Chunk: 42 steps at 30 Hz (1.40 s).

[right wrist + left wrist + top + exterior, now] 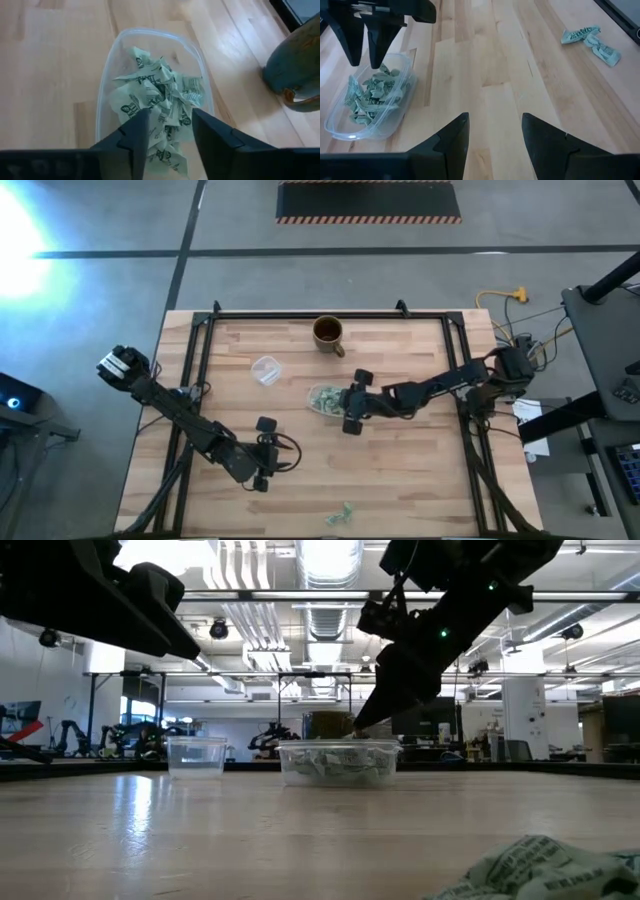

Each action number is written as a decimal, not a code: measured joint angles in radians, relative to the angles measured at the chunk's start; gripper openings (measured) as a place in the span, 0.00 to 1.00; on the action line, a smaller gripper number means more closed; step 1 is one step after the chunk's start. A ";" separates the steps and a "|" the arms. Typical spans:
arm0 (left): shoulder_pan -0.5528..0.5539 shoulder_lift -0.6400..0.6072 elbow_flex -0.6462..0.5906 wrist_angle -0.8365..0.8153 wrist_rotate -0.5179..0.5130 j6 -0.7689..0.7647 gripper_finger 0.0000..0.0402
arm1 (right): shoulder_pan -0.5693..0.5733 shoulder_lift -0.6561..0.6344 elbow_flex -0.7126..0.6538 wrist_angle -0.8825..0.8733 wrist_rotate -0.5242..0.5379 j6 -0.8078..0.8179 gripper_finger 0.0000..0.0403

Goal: Pick and place Stevia / Truvia into bins
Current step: Put the green stevia packet into the transparent container

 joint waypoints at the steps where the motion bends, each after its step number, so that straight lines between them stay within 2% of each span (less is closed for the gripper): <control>1: 0.000 0.000 0.000 0.002 0.000 0.000 0.41 | 0.005 -0.004 0.000 0.000 0.000 -0.002 0.35; 7: 0.000 0.000 0.000 0.002 0.000 0.000 0.41 | 0.071 -0.056 0.000 -0.004 -0.015 -0.071 0.39; 14: 0.000 0.000 0.000 0.003 0.000 0.008 0.41 | 0.183 -0.096 -0.005 -0.018 -0.261 -0.060 0.35; 18: 0.002 0.000 0.000 0.005 0.000 0.008 0.41 | 0.256 -0.082 -0.007 -0.011 -0.358 -0.005 0.33; 24: 0.005 0.000 0.000 0.018 -0.022 0.008 0.41 | 0.366 -0.049 -0.018 0.062 -0.369 0.049 0.31; 30: 0.010 0.000 -0.001 0.072 -0.024 0.031 0.41 | 0.445 0.032 -0.026 0.280 -0.369 0.041 0.30; 36: 0.011 0.000 -0.001 0.092 -0.024 0.032 0.41 | 0.476 0.115 -0.023 0.359 -0.373 0.070 0.31; 42: 0.011 0.002 -0.001 0.107 -0.023 0.033 0.41 | 0.485 0.185 -0.016 0.462 -0.446 0.125 0.31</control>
